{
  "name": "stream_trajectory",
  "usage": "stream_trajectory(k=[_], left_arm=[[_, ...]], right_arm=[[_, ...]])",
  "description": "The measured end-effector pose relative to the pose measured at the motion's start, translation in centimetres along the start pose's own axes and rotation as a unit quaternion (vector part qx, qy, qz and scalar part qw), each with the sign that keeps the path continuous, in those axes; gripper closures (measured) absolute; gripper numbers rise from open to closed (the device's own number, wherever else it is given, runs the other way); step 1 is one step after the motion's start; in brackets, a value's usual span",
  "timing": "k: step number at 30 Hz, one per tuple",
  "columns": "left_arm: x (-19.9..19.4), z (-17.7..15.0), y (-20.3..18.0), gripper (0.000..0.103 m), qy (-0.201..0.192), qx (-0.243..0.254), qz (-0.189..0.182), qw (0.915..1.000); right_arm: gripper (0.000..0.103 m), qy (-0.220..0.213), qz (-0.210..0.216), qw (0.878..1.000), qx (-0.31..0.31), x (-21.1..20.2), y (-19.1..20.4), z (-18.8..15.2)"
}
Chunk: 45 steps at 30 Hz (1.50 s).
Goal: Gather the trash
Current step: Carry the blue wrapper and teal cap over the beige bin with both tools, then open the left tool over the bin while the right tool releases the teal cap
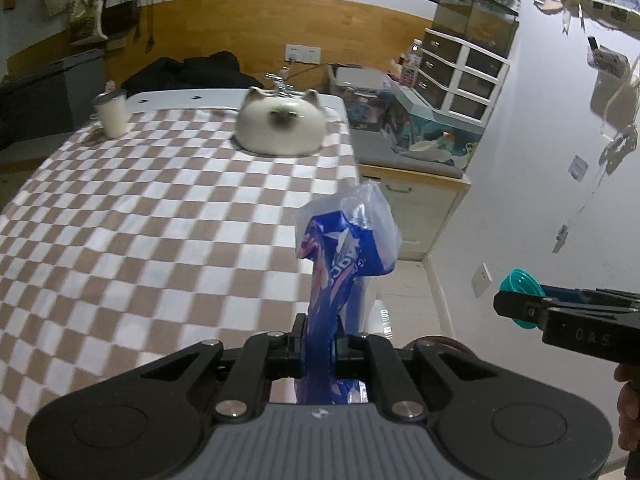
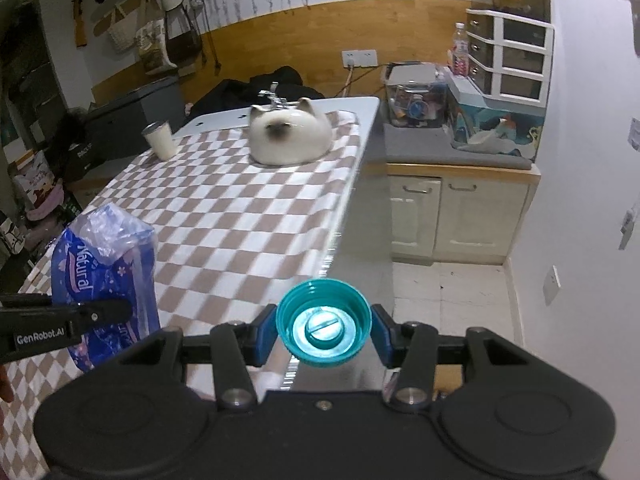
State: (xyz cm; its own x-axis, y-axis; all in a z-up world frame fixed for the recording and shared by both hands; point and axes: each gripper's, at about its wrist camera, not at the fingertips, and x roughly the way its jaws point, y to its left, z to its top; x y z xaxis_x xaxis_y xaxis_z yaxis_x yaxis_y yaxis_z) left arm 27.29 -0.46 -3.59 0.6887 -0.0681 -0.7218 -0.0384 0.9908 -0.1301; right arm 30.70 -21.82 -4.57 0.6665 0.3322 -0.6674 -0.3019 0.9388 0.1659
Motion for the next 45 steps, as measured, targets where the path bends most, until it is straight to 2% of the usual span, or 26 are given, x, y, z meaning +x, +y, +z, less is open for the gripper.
stream_trajectory(k=[12,19,30,34,41,44,45], left_arm=[[7.1,1.0,-9.0,0.093,0.039,0.013,-0.035,0.9985],[11.4,0.1,-13.3,0.093,0.081,0.031,-0.06,0.9945],[19.1,-3.4,-16.8,0.093,0.187,0.027,-0.08,0.9787],[22.2,-4.7,-17.7,0.091,0.214,0.042,-0.077,0.973],[27.6,-6.6,-18.6,0.091,0.258,0.032,-0.089,0.9615],[29.2,-7.5,-18.8,0.08,0.272,0.043,-0.085,0.9575],[29.6,-7.6,-18.8,0.073,0.275,0.048,-0.084,0.9564]], right_arm=[[0.053,0.023,-0.034,0.999,0.032,1.5,-11.8,0.0],[0.053,0.045,-0.056,0.996,0.056,2.3,-16.4,-1.6],[0.053,0.096,-0.071,0.988,0.103,5.0,-21.4,-5.3],[0.053,0.117,-0.071,0.984,0.117,6.4,-22.2,-6.7],[0.053,0.145,-0.069,0.978,0.133,8.8,-23.4,-8.3],[0.053,0.157,-0.073,0.975,0.139,9.7,-24.0,-8.8],[0.053,0.161,-0.074,0.974,0.142,9.9,-24.2,-9.0]])
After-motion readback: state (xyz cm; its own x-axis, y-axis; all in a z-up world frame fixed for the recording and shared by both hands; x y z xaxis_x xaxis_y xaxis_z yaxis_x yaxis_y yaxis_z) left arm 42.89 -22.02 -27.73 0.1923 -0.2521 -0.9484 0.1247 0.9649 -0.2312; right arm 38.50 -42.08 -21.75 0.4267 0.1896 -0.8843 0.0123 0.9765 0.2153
